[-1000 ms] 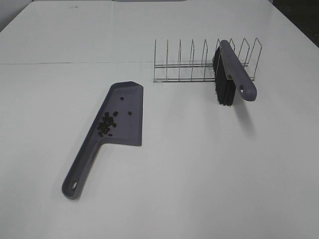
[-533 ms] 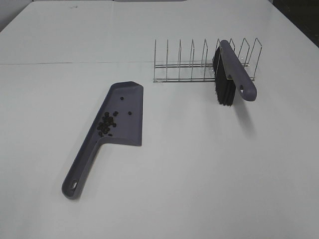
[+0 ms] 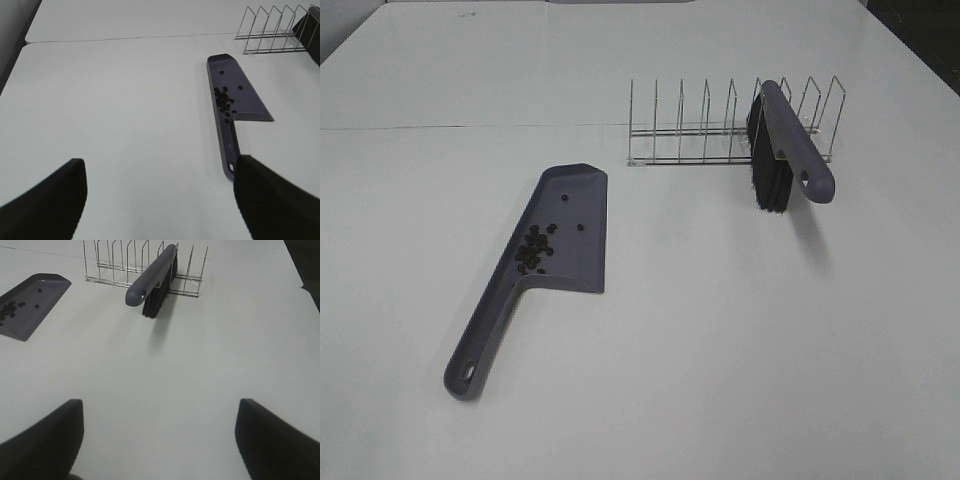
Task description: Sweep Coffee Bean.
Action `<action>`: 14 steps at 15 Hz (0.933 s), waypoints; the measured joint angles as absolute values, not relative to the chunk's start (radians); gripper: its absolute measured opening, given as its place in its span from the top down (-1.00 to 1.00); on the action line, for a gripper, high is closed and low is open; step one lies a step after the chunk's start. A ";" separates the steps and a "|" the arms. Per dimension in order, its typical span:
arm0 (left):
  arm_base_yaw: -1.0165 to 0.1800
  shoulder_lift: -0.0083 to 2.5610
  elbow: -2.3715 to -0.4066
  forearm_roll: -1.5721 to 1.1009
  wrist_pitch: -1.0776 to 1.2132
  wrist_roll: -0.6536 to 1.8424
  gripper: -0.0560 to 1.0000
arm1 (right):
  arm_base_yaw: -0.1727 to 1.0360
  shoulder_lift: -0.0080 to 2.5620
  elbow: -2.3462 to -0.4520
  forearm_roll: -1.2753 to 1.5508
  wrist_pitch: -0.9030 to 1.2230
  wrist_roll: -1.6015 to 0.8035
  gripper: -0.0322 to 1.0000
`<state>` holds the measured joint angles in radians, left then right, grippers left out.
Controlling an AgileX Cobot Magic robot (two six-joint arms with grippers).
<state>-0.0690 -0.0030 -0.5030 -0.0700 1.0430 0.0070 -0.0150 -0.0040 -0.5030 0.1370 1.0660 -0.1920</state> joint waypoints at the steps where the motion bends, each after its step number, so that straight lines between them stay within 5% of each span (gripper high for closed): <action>1: -0.069 -0.003 -0.503 -0.070 1.043 0.007 -0.54 | -0.015 -0.004 -0.503 0.137 1.066 -0.192 -0.48; 14: -0.069 -0.003 -0.503 -0.070 1.043 0.008 -0.54 | -0.015 -0.004 -0.503 0.138 1.066 -0.192 -0.48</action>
